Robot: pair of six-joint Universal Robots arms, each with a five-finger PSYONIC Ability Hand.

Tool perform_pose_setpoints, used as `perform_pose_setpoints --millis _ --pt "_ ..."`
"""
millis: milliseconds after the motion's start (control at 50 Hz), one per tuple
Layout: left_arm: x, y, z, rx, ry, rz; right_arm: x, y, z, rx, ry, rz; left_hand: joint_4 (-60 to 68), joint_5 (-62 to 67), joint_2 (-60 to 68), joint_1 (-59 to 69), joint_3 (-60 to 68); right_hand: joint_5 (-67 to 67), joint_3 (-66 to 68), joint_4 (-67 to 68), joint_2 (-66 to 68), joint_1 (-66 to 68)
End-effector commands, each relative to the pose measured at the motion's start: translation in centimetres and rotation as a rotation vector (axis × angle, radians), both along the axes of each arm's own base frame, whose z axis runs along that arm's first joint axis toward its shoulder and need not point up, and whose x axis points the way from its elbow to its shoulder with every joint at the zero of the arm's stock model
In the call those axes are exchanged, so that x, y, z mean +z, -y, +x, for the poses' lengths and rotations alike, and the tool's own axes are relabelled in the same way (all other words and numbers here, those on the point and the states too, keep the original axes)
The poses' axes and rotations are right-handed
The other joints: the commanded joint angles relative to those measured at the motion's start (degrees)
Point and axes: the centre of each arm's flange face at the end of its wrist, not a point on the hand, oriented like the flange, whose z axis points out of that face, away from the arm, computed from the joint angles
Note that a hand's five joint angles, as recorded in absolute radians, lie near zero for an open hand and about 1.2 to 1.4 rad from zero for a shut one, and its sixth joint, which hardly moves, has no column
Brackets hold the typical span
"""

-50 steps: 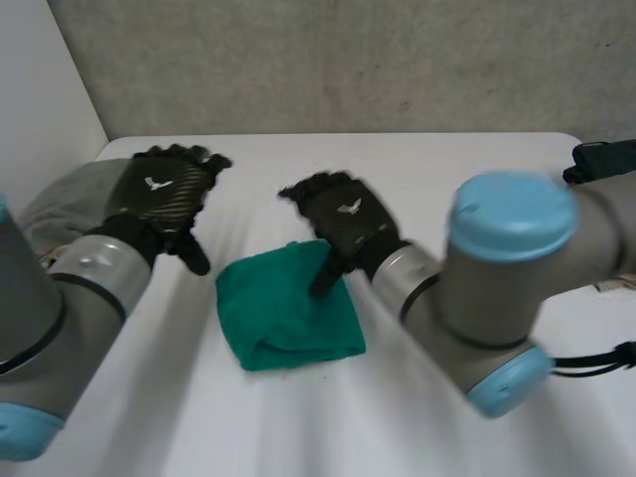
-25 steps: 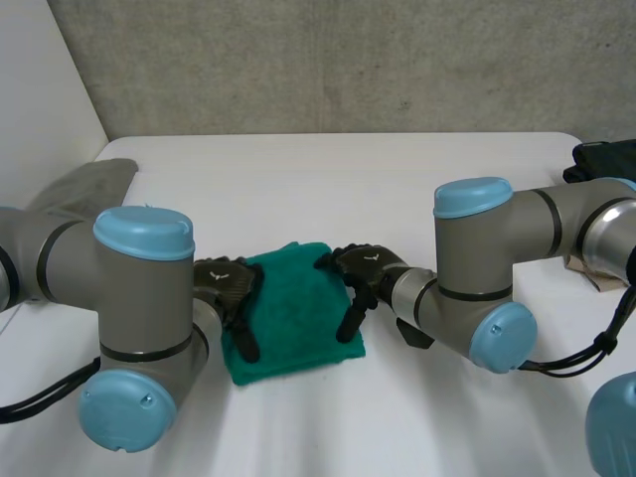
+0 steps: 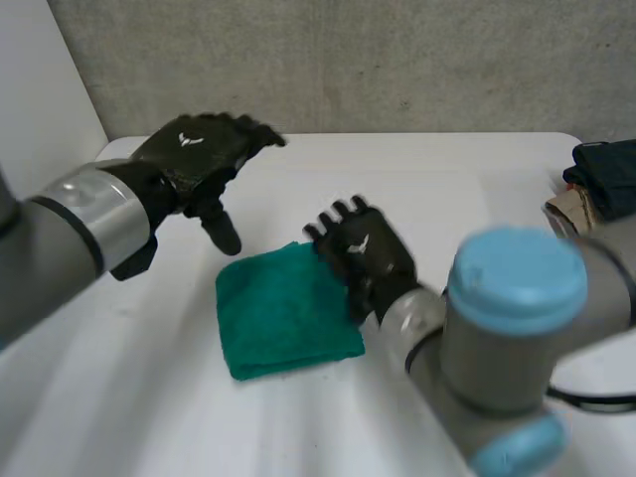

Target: Fold the laundry.

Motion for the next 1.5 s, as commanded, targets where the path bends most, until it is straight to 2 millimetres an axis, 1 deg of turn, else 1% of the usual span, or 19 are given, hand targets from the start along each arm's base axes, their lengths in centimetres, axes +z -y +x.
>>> perform_pose_setpoints --millis 20,80,160,360,680,840,920,980,1000,1060,1100,1120,1200,1280,1360,1380,1440,1460,1500 --pt "1.7 -4.0 -0.9 -0.306 -0.026 0.073 -4.5 -4.9 0.6 0.131 -0.022 -0.014 -1.5 -2.8 -1.7 -0.9 -2.1 -2.7 -1.9 -1.8 -2.0 -2.7" --pt "1.7 -5.1 -1.2 -0.365 -0.017 0.068 -6.4 -5.2 1.0 0.138 -0.041 0.002 -1.5 -2.8 -1.7 -0.9 -2.1 -2.7 -1.9 -1.8 -2.0 -2.7" --pt "1.5 -6.1 -1.6 -0.387 0.002 0.058 -7.9 -4.6 1.6 0.129 -0.047 0.003 -1.5 -2.8 -1.7 -0.9 -2.1 -2.6 -1.8 -1.6 -1.8 -2.5" --pt "0.9 -6.7 -2.0 -0.386 0.025 0.054 -10.0 -2.8 3.0 0.13 -0.059 -0.025 -1.5 -2.8 -1.7 -0.9 -2.1 1.0 1.8 1.9 1.7 1.0" --pt "0.5 -6.4 -1.8 -0.37 0.022 0.052 -9.6 -0.7 4.5 0.115 -0.029 -0.099 -1.5 -2.8 -1.7 -0.9 -2.1 5.3 6.2 6.3 6.1 5.4" --pt "0.7 -6.1 -1.6 -0.359 0.012 0.049 -8.5 0.3 5.0 0.1 0.005 -0.107 -1.5 -2.8 -1.7 -0.9 -2.1 5.7 6.5 6.6 6.4 5.7" --pt "0.8 -6.0 -1.5 -0.355 0.005 0.047 -8.8 0.6 5.2 0.1 0.01 -0.091 -1.5 -2.8 -1.7 -0.9 -2.1 9.4 10.2 10.3 10.1 9.4" --pt "0.8 -5.9 -1.5 -0.349 0.001 0.047 -9.2 0.9 5.4 0.099 0.007 -0.093 -1.5 -2.8 -1.7 -0.9 -2.1 20.4 21.3 21.4 21.2 20.5" --pt "0.7 -5.8 -1.5 -0.346 -0.001 0.046 -9.4 1.2 5.5 0.095 0.004 -0.095 -1.5 -2.8 -1.7 -0.9 -2.1 31.1 32.0 32.1 31.9 31.2" --pt "0.7 -5.8 -1.5 -0.346 -0.001 0.047 -9.5 1.6 5.6 0.093 -0.002 -0.099 -1.5 -2.8 -1.7 -0.9 -2.1 43.8 44.6 44.8 44.6 43.9" --pt "0.7 -5.7 -1.4 -0.341 0.0 0.047 -9.3 1.9 5.7 0.087 -0.003 -0.106 -1.5 -2.8 -1.7 -0.9 -2.1 65.6 66.4 66.6 66.4 65.7" --pt "0.7 -5.7 -1.4 -0.341 0.0 0.047 -9.1 2.1 5.7 0.083 0.001 -0.11 -1.5 -2.8 -1.7 -0.9 -2.1 67.3 68.1 68.2 68.0 67.3" --pt "1.0 -5.7 -1.3 -0.337 -0.005 0.034 -7.0 3.4 5.7 0.061 0.047 -0.146 -1.5 -2.8 -1.7 -0.9 -2.1 67.3 68.1 68.2 68.0 67.3" --pt "2.0 -5.7 -1.1 -0.334 -0.016 0.001 -3.4 5.6 5.3 0.018 0.136 -0.193 -1.5 -2.8 -1.7 -0.9 -2.1 67.3 68.1 68.2 68.0 67.3" --pt "3.4 -5.7 -1.0 -0.325 -0.038 -0.048 1.1 8.4 4.2 -0.043 0.231 -0.254 -1.5 -2.8 -1.7 -0.9 -2.1 67.3 68.1 68.2 68.0 67.3" --pt "3.9 -5.5 -0.9 -0.318 -0.052 -0.065 3.0 9.7 3.4 -0.071 0.264 -0.283 -1.5 -2.8 -1.7 -0.9 -2.1 67.3 68.1 68.2 68.0 67.3" --pt "4.7 -5.4 -0.9 -0.306 -0.075 -0.087 6.1 11.8 1.8 -0.123 0.315 -0.335 -1.5 -2.8 -1.7 -0.9 -2.1 67.3 68.1 68.2 68.0 67.3" --pt "5.3 -5.2 -0.8 -0.292 -0.094 -0.097 8.1 13.3 0.5 -0.161 0.344 -0.378 -1.5 -2.8 -1.7 -0.9 -2.1 67.3 68.1 68.2 68.0 67.3" --pt "5.7 -5.0 -0.8 -0.283 -0.115 -0.104 10.1 14.8 -1.2 -0.203 0.37 -0.423 -1.5 -2.8 -1.7 -0.9 -2.1 67.3 68.1 68.2 68.0 67.3"
